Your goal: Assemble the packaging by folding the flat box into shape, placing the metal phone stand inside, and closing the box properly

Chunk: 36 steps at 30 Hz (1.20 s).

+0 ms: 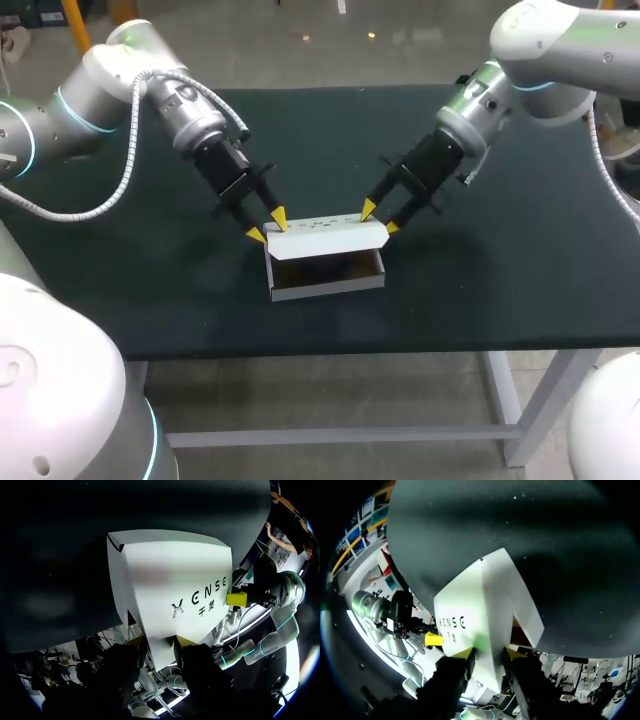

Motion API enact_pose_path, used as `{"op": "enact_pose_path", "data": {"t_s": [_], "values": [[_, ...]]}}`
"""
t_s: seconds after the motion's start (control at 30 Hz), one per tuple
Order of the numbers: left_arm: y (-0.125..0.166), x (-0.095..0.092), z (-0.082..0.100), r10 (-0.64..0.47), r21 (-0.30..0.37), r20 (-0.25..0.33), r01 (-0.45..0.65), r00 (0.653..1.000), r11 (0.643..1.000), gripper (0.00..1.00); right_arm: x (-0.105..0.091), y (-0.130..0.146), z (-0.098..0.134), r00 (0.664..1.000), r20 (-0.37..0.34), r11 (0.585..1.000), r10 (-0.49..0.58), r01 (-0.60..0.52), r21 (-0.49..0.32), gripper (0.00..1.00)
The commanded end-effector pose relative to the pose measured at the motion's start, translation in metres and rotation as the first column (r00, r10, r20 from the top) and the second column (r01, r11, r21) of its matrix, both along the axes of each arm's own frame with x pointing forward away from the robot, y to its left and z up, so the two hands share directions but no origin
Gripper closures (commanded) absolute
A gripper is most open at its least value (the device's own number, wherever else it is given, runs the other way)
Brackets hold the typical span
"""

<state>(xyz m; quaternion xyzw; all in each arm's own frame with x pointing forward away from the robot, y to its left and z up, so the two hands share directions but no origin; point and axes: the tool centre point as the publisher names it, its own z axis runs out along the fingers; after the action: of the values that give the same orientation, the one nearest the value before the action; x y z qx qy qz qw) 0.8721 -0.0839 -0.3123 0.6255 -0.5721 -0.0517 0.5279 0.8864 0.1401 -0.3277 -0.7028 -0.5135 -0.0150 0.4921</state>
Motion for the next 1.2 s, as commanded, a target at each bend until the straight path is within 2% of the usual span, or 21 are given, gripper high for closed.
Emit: {"op": "enact_pose_path", "data": {"t_s": [0.03, 1.2], "values": [[-0.009, 0.004, -0.003, -0.014, -0.005, -0.013, 0.014, 1.000, 1.000, 0.62, 0.004, 0.008, 0.001, 1.000, -0.010, 1.000, 0.008, -0.008, 0.003, 0.59], [-0.001, 0.016, 0.003, -0.009, 0.000, -0.064, 0.009, 0.998, 1.000, 0.64, 0.014, 0.007, 0.008, 0.999, -0.034, 1.000, 0.006, -0.006, 0.018, 0.58]]}}
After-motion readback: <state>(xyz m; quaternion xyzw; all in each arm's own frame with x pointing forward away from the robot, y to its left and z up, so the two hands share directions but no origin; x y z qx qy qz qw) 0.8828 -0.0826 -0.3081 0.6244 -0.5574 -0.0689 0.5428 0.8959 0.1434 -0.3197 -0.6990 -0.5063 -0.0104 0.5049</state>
